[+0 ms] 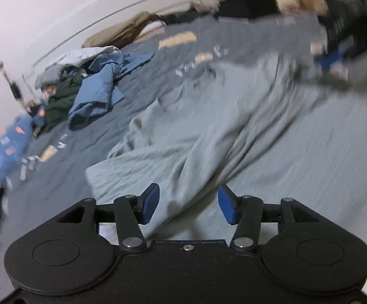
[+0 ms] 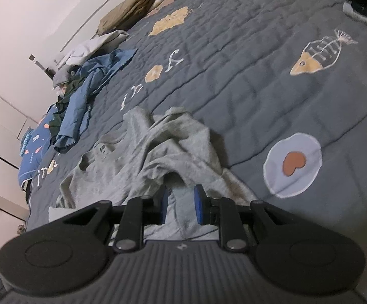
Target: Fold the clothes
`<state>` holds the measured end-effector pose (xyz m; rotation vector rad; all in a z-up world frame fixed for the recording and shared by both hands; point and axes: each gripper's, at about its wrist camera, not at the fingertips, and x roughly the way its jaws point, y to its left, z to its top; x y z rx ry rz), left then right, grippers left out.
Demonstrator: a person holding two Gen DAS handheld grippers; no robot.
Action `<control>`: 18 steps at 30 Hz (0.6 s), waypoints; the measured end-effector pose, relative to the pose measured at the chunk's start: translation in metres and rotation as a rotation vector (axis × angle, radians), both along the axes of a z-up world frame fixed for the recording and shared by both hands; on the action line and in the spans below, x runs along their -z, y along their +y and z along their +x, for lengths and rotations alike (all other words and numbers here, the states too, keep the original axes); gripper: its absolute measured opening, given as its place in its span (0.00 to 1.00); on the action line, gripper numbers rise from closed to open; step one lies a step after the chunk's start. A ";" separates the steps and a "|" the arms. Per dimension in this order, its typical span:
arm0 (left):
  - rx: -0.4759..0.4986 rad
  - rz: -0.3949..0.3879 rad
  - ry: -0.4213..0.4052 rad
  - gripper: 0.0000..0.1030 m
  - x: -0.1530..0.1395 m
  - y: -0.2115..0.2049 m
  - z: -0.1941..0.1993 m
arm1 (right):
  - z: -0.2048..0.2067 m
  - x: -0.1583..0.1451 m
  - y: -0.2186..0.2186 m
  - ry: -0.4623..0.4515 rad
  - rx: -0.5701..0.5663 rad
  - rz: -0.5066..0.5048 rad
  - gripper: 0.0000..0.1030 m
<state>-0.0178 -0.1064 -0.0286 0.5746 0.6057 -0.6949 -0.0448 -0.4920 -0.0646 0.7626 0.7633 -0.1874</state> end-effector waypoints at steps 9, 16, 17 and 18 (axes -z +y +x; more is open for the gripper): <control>-0.043 -0.173 0.124 0.51 -0.002 -0.019 0.021 | -0.001 -0.021 0.015 -0.011 -0.136 -0.414 0.40; -0.023 -0.239 0.152 0.51 -0.003 -0.042 0.018 | 0.014 -0.008 0.053 -0.023 -0.344 -0.697 0.44; -0.023 -0.238 0.154 0.51 -0.003 -0.045 0.018 | 0.016 -0.006 0.058 -0.026 -0.362 -0.728 0.44; -0.022 -0.236 0.155 0.51 -0.002 -0.048 0.018 | 0.019 -0.004 0.061 -0.029 -0.376 -0.752 0.44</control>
